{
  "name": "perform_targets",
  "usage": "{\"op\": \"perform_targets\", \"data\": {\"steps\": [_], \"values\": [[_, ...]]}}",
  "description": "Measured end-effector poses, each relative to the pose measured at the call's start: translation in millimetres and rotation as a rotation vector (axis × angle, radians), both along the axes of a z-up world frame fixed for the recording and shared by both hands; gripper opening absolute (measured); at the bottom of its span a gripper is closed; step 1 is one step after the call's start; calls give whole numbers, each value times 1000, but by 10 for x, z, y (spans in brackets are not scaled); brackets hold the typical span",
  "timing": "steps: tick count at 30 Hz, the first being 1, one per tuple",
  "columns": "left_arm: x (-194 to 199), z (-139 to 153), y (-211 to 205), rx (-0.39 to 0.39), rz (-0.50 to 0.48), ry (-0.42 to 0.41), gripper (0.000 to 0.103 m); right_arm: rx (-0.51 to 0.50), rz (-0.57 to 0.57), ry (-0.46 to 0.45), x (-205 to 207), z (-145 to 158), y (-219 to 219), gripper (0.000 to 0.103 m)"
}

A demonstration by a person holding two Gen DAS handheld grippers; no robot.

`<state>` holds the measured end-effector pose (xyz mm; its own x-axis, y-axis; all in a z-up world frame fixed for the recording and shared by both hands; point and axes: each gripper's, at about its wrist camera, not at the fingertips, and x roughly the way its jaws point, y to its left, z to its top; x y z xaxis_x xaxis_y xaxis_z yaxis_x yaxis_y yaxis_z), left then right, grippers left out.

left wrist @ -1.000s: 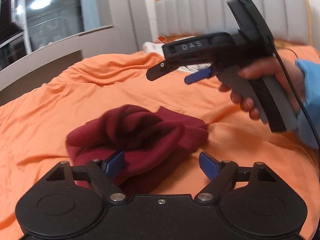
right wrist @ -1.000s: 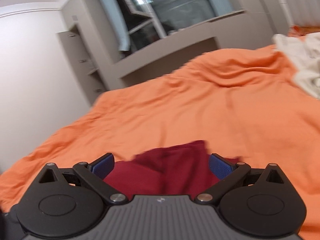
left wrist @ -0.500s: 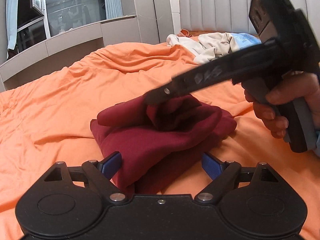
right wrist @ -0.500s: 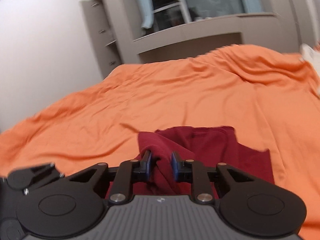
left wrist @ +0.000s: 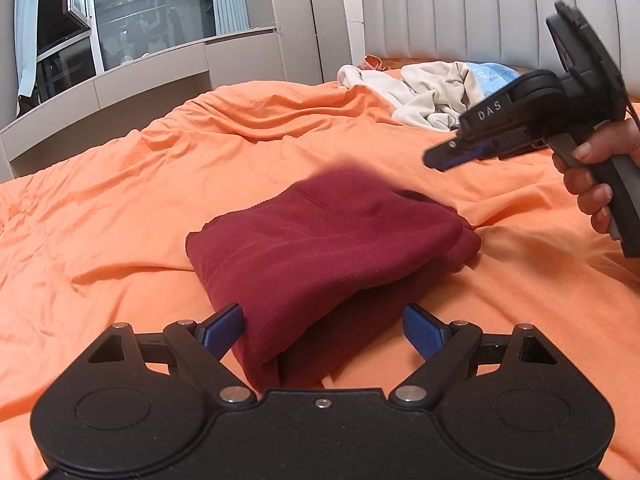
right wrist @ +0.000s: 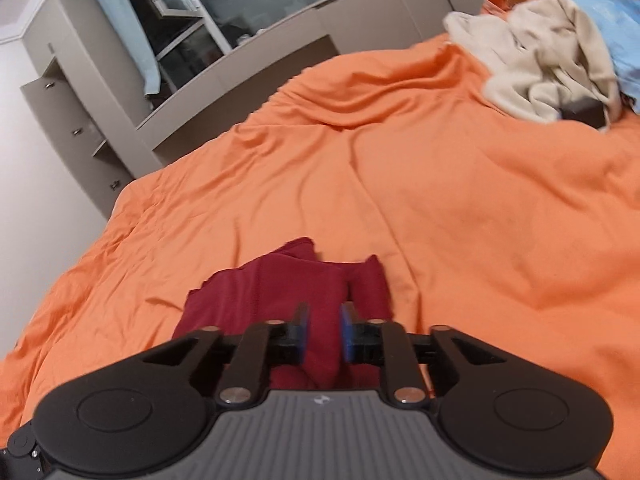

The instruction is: Fold small clothes

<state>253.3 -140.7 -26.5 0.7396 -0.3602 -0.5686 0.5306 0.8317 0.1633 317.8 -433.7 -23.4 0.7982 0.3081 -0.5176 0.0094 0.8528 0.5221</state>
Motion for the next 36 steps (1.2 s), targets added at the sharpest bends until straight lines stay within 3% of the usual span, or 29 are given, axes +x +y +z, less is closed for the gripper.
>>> {"op": "perform_targets", "data": {"steps": [1, 2, 8, 14, 16, 22, 28, 32, 36], "values": [[3, 2, -6, 0, 0, -1, 88, 6, -1, -1, 2, -20, -2, 54], [6, 1, -15, 0, 0, -2, 88, 13, 1, -4, 15, -37, 13, 58], [28, -9, -60, 10, 1, -21, 88, 33, 10, 12, 206, -177, 146, 61], [41, -10, -55, 14, 4, -38, 81, 38, 22, 48, 390, -333, 285, 43], [50, 4, -33, 2, 9, -44, 72, 51, 27, 60, 406, -377, 313, 28], [95, 22, 14, -9, 21, -53, 44, 43, 7, 30, 366, -349, 307, 10], [108, 30, -3, -29, 8, -56, 26, 26, -44, -70, 280, -169, 233, 4], [113, 98, -43, -71, 0, -62, 22, 21, -94, -125, 230, -50, 131, 4], [125, 162, -86, -116, -17, -59, 21, -15, -124, -98, 255, -89, 84, 4]]}}
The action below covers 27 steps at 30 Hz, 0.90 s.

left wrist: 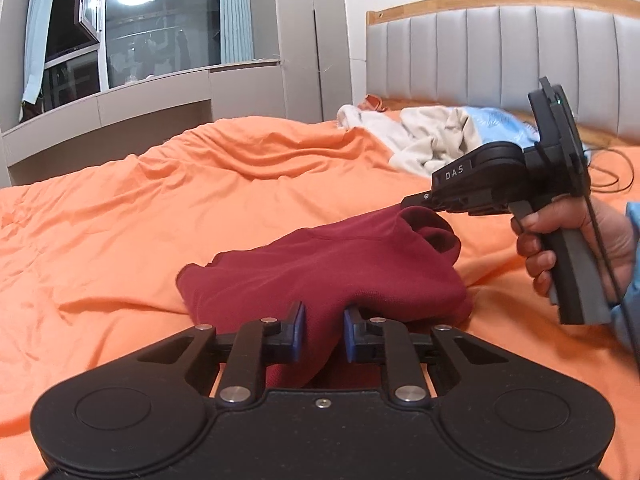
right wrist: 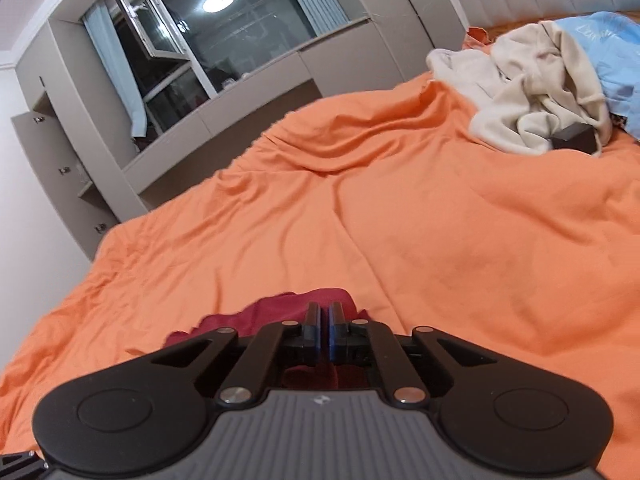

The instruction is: Fold small clothes

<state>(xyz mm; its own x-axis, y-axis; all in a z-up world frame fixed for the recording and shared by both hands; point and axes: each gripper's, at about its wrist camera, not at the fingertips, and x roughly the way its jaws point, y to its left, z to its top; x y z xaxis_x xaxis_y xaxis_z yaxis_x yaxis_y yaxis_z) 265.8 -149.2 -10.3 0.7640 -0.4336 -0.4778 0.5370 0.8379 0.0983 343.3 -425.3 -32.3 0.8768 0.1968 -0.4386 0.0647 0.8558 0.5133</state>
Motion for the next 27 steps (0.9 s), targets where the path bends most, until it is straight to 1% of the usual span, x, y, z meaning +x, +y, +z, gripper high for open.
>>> {"op": "perform_targets", "data": {"steps": [4, 6, 8, 10, 11, 14, 15, 16, 17, 19, 20, 21, 22, 23, 25, 27], "values": [[14, -88, -75, 39, -34, 31, 21, -14, -1, 88, 79, -137, 35, 4], [35, -162, -102, 66, -46, 55, 22, -16, 6, 112, 92, -187, 62, 5], [41, -206, -97, 77, -49, 63, 22, -26, 12, 135, 98, -209, 80, 8], [43, -215, -92, 81, -50, 69, 23, -27, 11, 150, 81, -220, 73, 17], [42, -214, -88, 81, -51, 70, 24, -24, 11, 152, 65, -223, 60, 19], [63, -209, -79, 66, -54, 82, 29, -30, 18, 155, 28, -212, 26, 37], [68, -205, -67, 57, -52, 88, 35, -37, 20, 155, 11, -204, 14, 48], [80, -192, -51, 40, -55, 99, 41, -43, 20, 155, -7, -194, 3, 56], [88, -181, -29, 18, -57, 112, 44, -48, 20, 151, -31, -182, -12, 60], [98, -146, 21, -42, -52, 146, 61, -61, 16, 146, -82, -157, -38, 75], [113, -123, 54, -75, -48, 163, 65, -70, 16, 140, -113, -139, -51, 79], [128, -98, 89, -110, -41, 178, 72, -75, 18, 133, -148, -122, -60, 87], [142, -78, 126, -141, -33, 191, 78, -80, 22, 124, -185, -105, -66, 93], [172, -55, 170, -172, -21, 201, 81, -88, 30, 116, -226, -85, -66, 95], [217, -16, 266, -233, 15, 213, 93, -115, 53, 106, -305, -43, -46, 103], [262, 12, 358, -276, 65, 216, 98, -169, 80, 88, -401, 7, 18, 103]]}}
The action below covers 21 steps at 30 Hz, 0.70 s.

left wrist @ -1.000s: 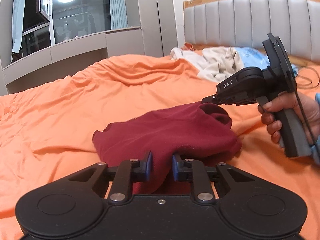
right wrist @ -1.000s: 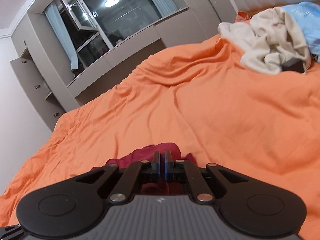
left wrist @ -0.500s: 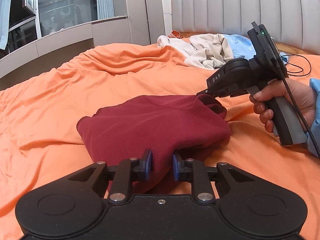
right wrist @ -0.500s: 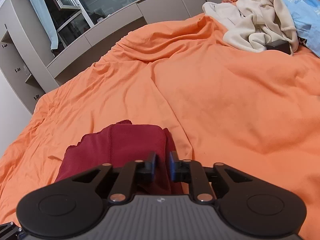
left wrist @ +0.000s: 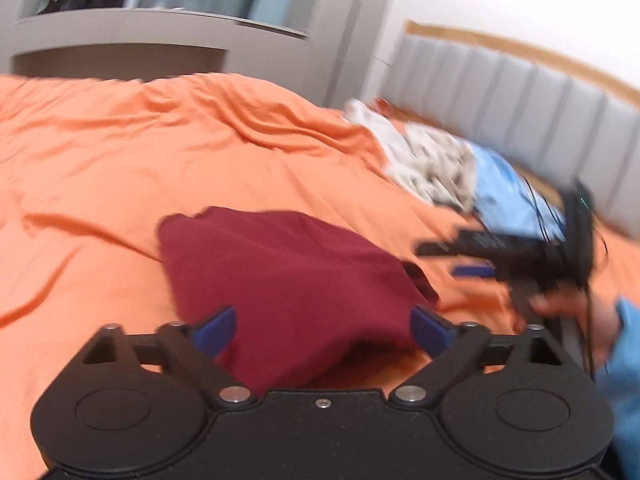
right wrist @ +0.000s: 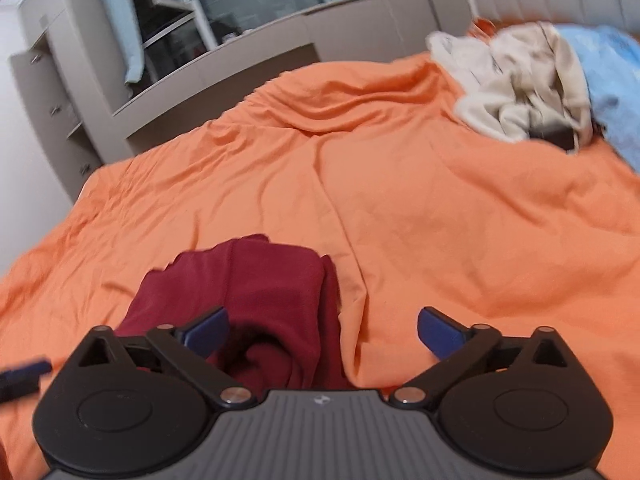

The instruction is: Fold small clothes

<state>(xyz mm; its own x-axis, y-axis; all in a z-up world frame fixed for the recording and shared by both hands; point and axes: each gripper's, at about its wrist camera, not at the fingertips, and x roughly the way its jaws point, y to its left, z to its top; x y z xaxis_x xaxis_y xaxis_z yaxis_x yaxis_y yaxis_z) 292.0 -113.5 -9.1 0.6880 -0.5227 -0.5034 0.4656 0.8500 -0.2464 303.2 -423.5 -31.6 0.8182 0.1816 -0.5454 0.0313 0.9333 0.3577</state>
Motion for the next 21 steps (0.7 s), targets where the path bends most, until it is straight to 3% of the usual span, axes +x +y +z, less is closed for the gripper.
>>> {"op": "perform_targets", "data": {"steps": [7, 12, 17, 21], "values": [[201, -28, 337, -50, 226, 98, 102, -202, 260, -161, -381, 167, 439, 103], [344, -118, 475, -101, 299, 189, 102, -299, 413, -215, -516, 157, 790, 103], [399, -255, 479, -103, 298, 251, 102, -499, 426, -167, -473, -42, 1171, 103], [420, -356, 445, -78, 285, 286, 102, -635, 341, -187, -489, -147, 1342, 103]]}}
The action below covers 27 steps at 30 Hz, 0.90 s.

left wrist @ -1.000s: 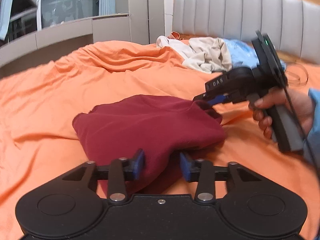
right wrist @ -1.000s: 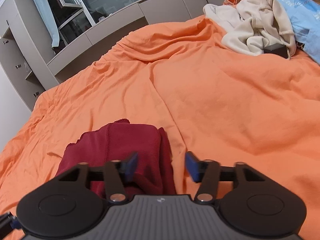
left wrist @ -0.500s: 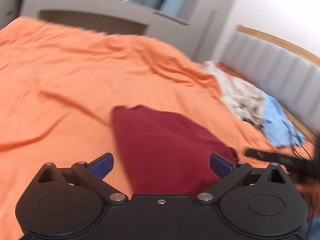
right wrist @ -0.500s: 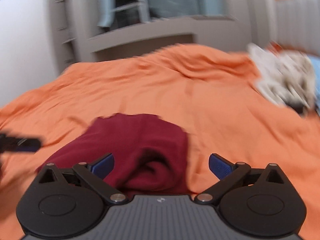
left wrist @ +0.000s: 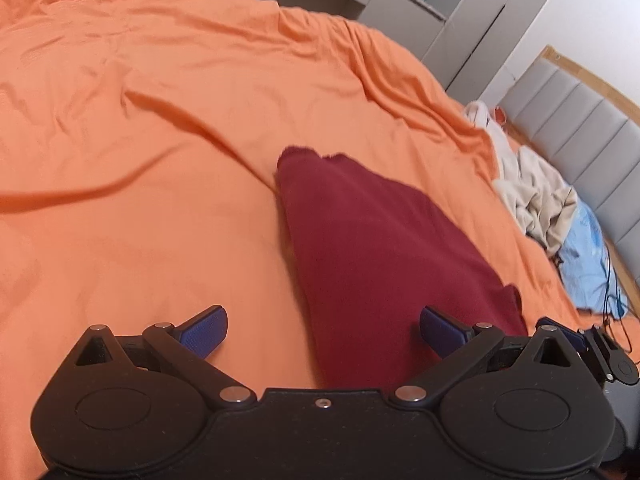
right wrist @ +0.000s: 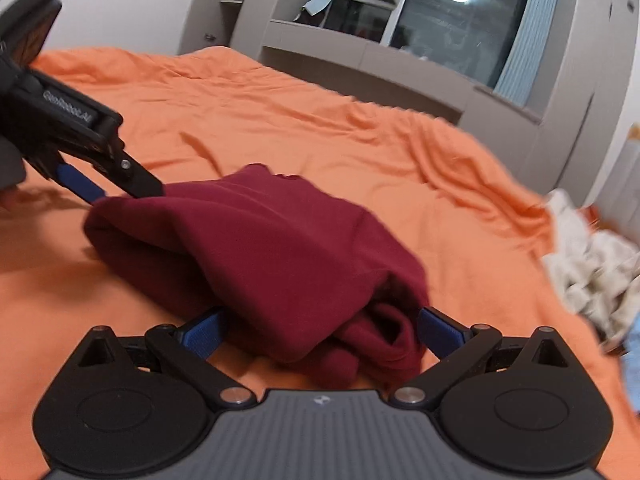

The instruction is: Fold small clothes

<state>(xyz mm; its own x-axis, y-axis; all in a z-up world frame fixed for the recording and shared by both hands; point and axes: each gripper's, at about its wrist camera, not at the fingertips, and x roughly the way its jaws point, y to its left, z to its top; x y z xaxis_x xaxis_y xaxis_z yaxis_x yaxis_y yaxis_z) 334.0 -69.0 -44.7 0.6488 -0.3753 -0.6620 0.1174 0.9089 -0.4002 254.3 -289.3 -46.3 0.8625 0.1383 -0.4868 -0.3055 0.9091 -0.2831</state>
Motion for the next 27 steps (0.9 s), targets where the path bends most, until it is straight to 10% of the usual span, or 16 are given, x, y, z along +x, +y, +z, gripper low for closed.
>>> {"op": "perform_targets", "data": {"steps": [9, 27], "values": [[-22, -25, -25, 6, -14, 2, 102, 130, -177, -15, 116, 115, -383, 103], [-53, -101, -143, 69, -63, -1, 102, 70, 31, 292, 200, -36, -669, 103]]}}
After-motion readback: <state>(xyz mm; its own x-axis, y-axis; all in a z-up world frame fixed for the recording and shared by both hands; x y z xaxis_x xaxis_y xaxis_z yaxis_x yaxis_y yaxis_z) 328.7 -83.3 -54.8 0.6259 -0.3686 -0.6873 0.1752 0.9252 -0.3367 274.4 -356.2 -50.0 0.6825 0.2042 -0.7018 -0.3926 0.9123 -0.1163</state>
